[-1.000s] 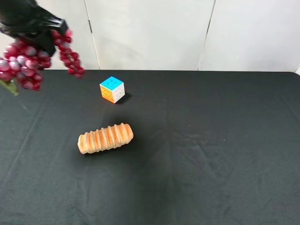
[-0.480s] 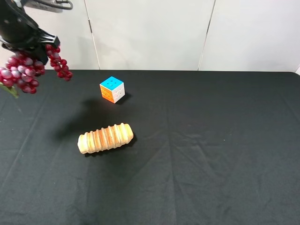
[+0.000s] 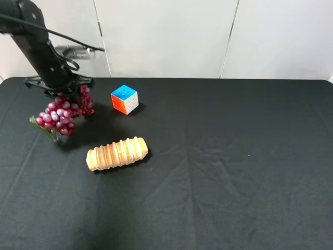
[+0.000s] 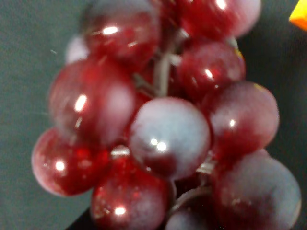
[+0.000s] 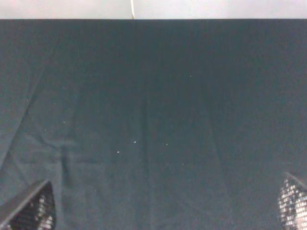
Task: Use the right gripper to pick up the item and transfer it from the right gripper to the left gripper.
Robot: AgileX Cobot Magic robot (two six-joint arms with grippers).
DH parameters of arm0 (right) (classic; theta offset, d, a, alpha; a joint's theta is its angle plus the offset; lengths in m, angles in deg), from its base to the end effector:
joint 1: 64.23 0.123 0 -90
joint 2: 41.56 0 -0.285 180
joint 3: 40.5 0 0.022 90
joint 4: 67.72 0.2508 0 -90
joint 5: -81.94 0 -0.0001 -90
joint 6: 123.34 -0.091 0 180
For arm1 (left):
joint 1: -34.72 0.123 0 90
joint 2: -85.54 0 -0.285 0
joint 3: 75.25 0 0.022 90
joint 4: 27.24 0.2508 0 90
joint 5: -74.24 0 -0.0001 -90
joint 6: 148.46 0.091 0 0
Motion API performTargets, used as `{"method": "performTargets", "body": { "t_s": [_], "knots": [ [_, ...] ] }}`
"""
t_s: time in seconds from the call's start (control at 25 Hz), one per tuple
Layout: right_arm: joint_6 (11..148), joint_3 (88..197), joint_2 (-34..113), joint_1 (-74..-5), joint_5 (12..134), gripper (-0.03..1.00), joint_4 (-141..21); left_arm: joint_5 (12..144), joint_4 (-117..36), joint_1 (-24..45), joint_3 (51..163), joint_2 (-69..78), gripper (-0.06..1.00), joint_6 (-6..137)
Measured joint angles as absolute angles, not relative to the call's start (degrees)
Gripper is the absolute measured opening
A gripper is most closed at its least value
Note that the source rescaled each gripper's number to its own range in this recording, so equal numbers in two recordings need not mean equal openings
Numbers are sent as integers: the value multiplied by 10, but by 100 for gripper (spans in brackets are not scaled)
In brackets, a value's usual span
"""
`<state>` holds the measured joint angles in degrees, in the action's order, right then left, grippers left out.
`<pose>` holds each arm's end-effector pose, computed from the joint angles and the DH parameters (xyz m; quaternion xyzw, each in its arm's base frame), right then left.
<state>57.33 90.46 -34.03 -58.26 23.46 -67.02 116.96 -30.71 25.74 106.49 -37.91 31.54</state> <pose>-0.0030 0.0006 0.2783 -0.0490 0.8422 0.0309 0.5361 0.4008 -0.0671 0.1601 0.0583 0.9888 -0.0339 0.1331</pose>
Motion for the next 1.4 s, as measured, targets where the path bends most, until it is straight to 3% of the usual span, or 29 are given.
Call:
{"method": "performTargets", "body": {
  "t_s": [0.68, 0.76, 0.8, 0.88, 0.96, 1.12, 1.4],
  "knots": [
    [573, 905, -340, -583, 235, 100, -670, 1180, -310, 257, 1065, -398, 0, 315],
    [573, 905, -340, -583, 235, 100, -670, 1185, -310, 257, 1065, -398, 17, 315],
    [573, 905, -340, -583, 235, 100, -670, 1188, -310, 257, 1065, -398, 31, 315],
    [573, 905, -340, -583, 235, 100, -670, 1196, -310, 257, 1065, -398, 69, 315],
    [573, 905, -340, -583, 235, 100, -670, 1203, -310, 257, 1065, -398, 87, 315],
    [573, 905, -340, -583, 235, 100, -670, 1206, -310, 257, 1065, -398, 98, 315],
    [573, 905, -340, -583, 235, 100, -670, 1269, -310, 257, 1086, -398, 100, 306]
  ]
}}
